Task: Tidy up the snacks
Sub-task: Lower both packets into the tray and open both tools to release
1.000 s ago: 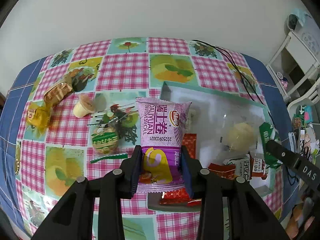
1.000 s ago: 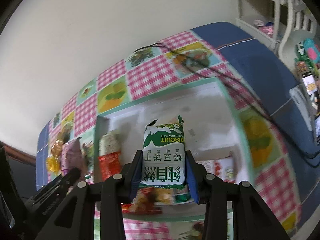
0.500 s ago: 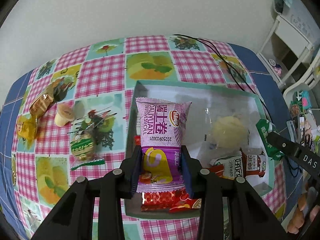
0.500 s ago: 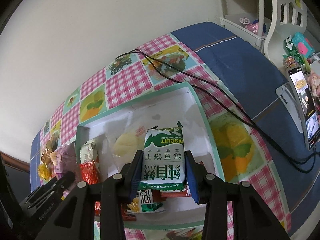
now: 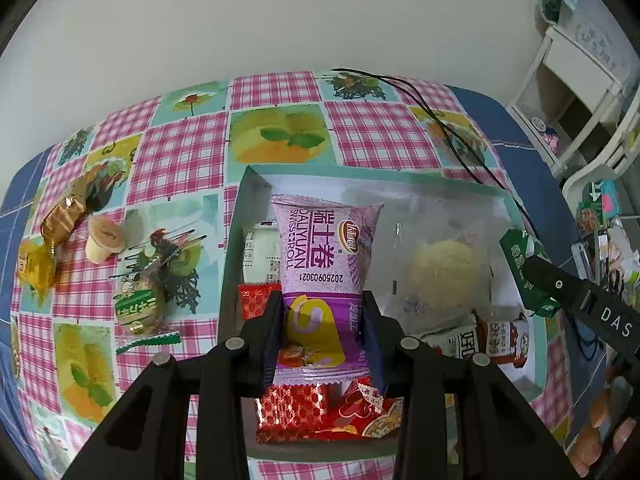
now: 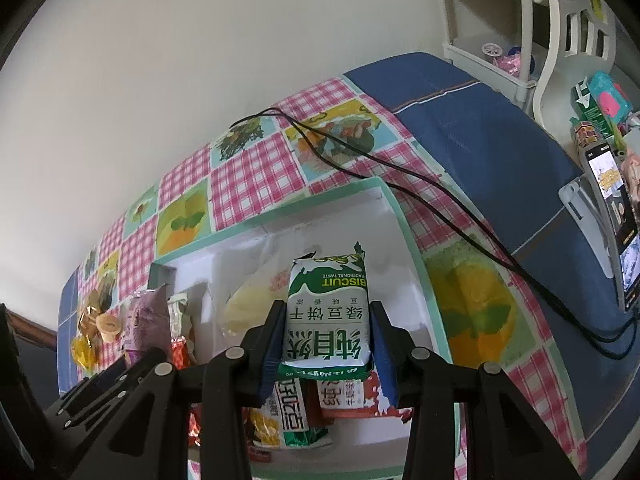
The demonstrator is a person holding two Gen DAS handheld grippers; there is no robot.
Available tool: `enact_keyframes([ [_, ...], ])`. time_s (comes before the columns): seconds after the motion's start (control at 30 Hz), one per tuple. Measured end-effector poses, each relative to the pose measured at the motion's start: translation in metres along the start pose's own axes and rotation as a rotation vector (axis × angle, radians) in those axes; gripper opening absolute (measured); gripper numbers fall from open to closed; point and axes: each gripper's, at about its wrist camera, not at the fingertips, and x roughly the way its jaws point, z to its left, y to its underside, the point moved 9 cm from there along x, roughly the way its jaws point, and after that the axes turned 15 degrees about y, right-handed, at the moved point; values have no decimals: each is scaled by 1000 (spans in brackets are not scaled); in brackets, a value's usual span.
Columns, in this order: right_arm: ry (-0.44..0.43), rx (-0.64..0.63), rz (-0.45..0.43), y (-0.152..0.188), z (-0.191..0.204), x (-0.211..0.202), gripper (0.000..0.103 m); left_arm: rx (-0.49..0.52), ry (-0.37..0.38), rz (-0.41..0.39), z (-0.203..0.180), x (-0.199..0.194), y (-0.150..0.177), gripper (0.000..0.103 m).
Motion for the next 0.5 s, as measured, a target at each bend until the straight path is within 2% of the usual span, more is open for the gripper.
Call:
enact_keyframes([
  [0.4, 9, 15, 33, 1, 2, 20, 44, -17, 25, -10, -1, 15, -4, 39],
  [0.5, 2, 9, 36, 1, 4, 19, 44, -22, 33, -2, 0, 17, -3, 47],
])
